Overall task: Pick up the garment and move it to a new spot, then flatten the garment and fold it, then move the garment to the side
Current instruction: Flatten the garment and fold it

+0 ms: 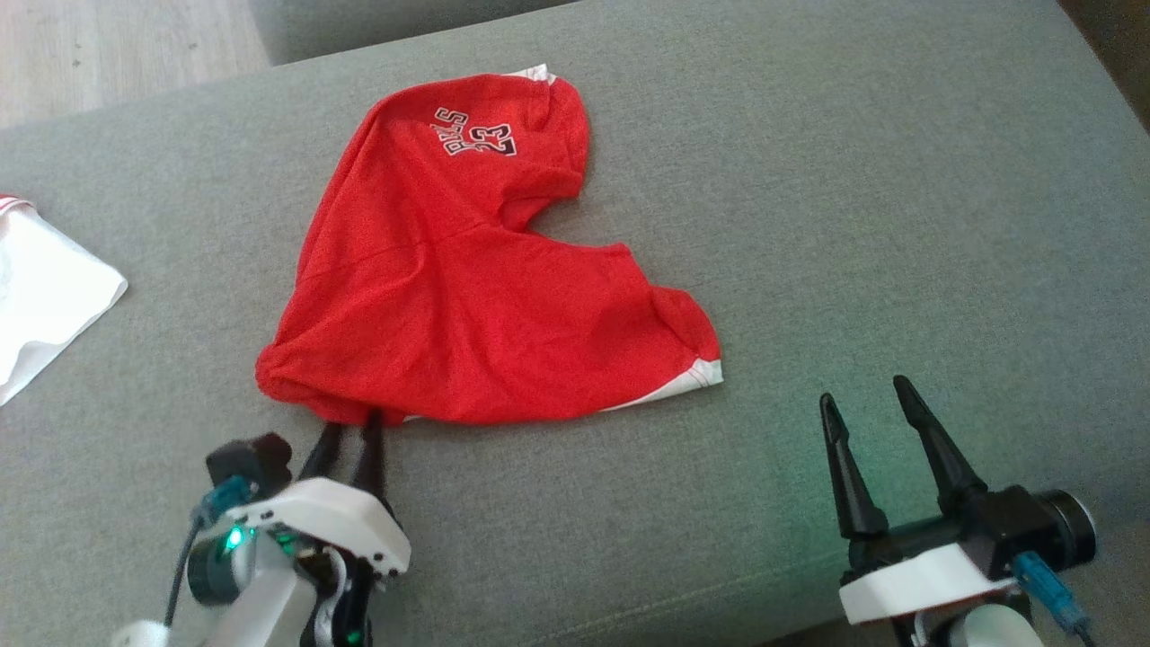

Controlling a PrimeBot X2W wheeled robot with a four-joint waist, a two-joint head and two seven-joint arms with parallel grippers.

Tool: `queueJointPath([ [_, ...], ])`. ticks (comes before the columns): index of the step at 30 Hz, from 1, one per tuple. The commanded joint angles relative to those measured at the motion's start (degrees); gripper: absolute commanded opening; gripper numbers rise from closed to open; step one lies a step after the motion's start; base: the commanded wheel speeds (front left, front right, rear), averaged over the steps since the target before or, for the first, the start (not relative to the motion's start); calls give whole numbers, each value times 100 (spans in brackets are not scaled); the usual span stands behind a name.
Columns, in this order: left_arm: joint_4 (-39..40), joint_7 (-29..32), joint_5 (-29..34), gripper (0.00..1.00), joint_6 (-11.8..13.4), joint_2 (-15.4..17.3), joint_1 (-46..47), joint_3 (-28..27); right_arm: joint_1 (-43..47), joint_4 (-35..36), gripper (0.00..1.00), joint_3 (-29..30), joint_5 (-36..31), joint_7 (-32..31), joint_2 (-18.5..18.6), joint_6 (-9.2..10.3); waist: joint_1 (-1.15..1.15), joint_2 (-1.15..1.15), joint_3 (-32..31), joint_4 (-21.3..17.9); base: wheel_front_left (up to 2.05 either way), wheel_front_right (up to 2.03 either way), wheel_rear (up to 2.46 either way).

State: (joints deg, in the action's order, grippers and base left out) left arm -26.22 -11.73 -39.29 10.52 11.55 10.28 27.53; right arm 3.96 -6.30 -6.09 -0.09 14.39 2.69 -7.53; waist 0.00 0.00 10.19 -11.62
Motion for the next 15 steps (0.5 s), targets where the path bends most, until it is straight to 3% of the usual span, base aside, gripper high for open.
queueJointPath([
  [1, 34, -14, -28, 0, -44, 47, 290, -141, -228, 175, 100, -111, -26, 61, 73, 4, 0, 0, 9, -8, 0, 0, 0],
  [5, -20, -5, -77, 0, -229, -7, 441, -84, -193, 178, 100, -40, -30, 61, 64, 4, 0, 0, -16, 73, 0, 0, 0],
  [9, 374, 146, -65, 0, -220, 50, 281, 26, -116, 185, 100, 26, -27, 61, 54, 4, 0, 0, -81, 256, 0, 0, 0],
  [15, 1957, 920, 133, 0, 95, 600, -433, 357, -10, 232, 100, 70, -19, 61, 40, 4, 0, 0, -179, 628, 0, 0, 0],
])
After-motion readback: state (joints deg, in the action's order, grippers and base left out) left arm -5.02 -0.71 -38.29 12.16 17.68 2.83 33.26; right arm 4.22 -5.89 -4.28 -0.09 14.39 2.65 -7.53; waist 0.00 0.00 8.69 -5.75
